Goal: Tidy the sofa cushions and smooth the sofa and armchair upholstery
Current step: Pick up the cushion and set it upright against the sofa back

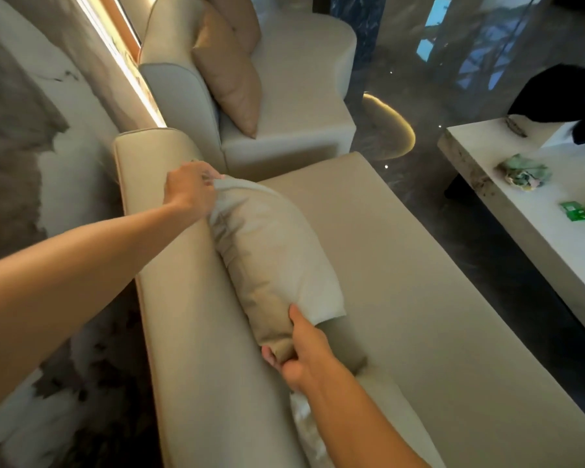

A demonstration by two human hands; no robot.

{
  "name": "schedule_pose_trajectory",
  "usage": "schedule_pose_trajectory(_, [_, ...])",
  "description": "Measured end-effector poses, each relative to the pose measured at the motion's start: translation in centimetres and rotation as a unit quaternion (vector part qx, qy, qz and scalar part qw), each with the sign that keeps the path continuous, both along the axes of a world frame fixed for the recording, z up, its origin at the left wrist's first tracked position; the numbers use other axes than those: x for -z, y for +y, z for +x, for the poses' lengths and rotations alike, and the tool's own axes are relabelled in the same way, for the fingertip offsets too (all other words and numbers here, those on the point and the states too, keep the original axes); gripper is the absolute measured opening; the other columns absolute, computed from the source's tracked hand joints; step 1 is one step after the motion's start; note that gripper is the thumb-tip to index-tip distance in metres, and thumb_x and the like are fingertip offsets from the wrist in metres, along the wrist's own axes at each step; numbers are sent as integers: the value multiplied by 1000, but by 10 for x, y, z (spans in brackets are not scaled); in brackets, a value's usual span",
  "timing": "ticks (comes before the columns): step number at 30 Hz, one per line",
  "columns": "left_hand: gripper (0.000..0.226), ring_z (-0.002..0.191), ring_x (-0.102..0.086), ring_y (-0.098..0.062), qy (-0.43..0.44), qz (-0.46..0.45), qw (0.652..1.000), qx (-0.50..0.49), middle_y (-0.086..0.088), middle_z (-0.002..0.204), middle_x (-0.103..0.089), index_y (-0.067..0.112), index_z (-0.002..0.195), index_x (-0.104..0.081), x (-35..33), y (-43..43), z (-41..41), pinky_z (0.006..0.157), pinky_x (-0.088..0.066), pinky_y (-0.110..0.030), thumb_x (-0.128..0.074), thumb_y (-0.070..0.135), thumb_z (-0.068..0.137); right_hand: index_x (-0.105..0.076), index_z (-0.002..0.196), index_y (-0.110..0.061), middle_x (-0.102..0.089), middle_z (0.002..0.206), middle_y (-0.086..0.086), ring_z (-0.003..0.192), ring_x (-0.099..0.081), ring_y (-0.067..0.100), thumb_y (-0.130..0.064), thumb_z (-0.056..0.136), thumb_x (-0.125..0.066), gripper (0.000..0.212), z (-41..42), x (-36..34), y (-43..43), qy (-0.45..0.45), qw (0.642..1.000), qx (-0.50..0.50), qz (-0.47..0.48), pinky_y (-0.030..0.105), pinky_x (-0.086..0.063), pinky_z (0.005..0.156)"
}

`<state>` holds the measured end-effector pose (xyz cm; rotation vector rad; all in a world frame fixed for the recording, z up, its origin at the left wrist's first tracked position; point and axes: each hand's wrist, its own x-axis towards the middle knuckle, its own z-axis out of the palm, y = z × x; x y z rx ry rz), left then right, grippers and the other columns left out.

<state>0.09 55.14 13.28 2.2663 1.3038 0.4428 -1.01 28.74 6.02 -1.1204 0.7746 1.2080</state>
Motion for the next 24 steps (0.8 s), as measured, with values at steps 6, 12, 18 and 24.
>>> schedule_pose_trajectory(6, [38, 68, -64, -32, 111, -130, 982, 77, -9, 104, -62, 25, 125, -60, 2, -60, -21, 62, -60, -39, -60, 20, 88, -57, 108, -9, -57, 107, 21, 88, -59, 34, -23, 97, -59, 17, 0, -11, -33, -42, 997, -49, 34, 45, -53, 60])
schedule_pose_trajectory(12, [39, 117, -55, -37, 305, -57, 939, 150, -14, 128, -61, 21, 127, -60, 21, -165, -79, 89, -44, -34, -56, 32, 90, -64, 122, -7, -70, 111, 13, 100, -66, 26, -16, 94, -55, 30, -35, -37, -134, -426, 841, -323, -86, 30, -50, 85])
schedule_pose_trajectory(18, [46, 121, -34, -43, 376, 9, 922, 88, -17, 132, -41, 20, 124, -47, 29, -342, -209, 95, -34, -52, -51, 46, 87, -53, 140, -15, -25, 160, 15, 146, -23, 28, -26, 92, -56, 49, -112, -35, -278, -608, 576, -540, -83, 35, -22, 118])
schedule_pose_trajectory(24, [75, 137, -12, -49, 286, -152, 945, 36, -14, 159, -1, 32, 152, -10, 36, -504, -299, 105, -33, -58, -50, 52, 92, -57, 128, -29, 12, 165, 11, 150, 7, 37, -39, 90, -55, 40, -170, -25, -404, -640, 403, -641, -133, 49, -12, 119])
